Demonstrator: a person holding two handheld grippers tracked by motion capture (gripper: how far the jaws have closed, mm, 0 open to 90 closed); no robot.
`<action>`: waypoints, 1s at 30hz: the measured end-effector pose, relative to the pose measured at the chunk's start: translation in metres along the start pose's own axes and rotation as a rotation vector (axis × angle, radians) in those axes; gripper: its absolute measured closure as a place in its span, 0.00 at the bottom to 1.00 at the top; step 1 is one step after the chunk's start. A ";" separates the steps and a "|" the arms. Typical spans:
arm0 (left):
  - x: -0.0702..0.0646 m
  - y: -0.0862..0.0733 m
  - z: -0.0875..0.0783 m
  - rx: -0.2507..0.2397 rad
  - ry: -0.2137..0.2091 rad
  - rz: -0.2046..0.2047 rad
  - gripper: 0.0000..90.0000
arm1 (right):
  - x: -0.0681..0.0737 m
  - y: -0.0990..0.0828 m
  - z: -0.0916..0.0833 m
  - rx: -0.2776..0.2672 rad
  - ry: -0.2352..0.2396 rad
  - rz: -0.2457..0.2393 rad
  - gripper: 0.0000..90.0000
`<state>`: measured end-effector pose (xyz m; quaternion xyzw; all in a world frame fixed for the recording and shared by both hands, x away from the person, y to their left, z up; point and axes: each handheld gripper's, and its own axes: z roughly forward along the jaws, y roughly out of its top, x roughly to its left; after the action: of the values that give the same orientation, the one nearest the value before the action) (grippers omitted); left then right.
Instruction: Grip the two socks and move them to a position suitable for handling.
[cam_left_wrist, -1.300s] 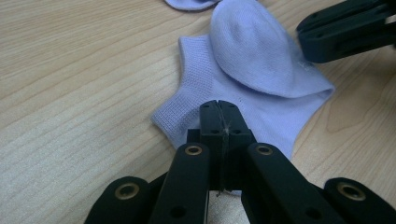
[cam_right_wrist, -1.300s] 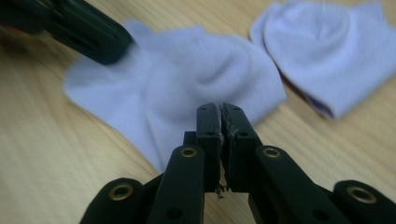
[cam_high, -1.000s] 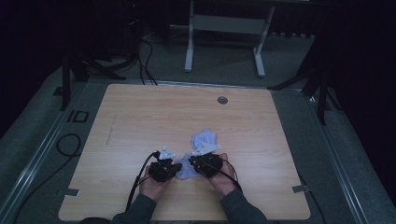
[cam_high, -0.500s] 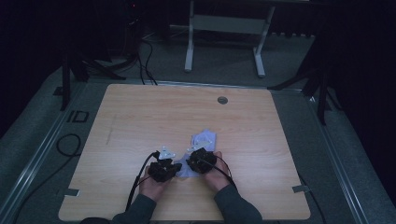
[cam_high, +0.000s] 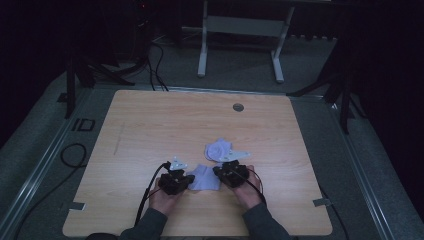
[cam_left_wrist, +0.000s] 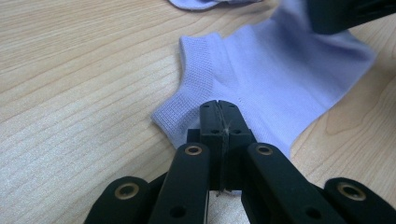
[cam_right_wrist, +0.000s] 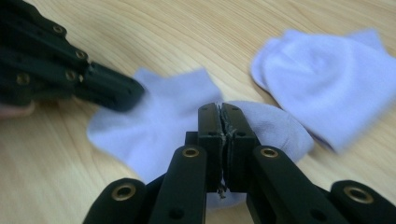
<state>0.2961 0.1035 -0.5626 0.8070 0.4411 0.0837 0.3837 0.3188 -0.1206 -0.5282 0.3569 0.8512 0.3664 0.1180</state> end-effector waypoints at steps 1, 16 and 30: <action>0.000 0.000 0.000 -0.001 -0.001 -0.002 1.00 | 0.000 0.000 0.000 0.000 0.000 0.000 0.97; 0.001 0.001 0.001 -0.001 -0.004 0.012 1.00 | -0.034 -0.057 -0.041 0.043 -0.133 0.156 0.94; 0.001 0.001 0.002 -0.010 -0.006 0.015 1.00 | -0.030 -0.014 -0.040 -0.019 -0.145 0.063 0.90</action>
<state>0.2978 0.1031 -0.5634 0.8084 0.4336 0.0865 0.3884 0.3149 -0.1698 -0.5121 0.4078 0.8253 0.3513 0.1710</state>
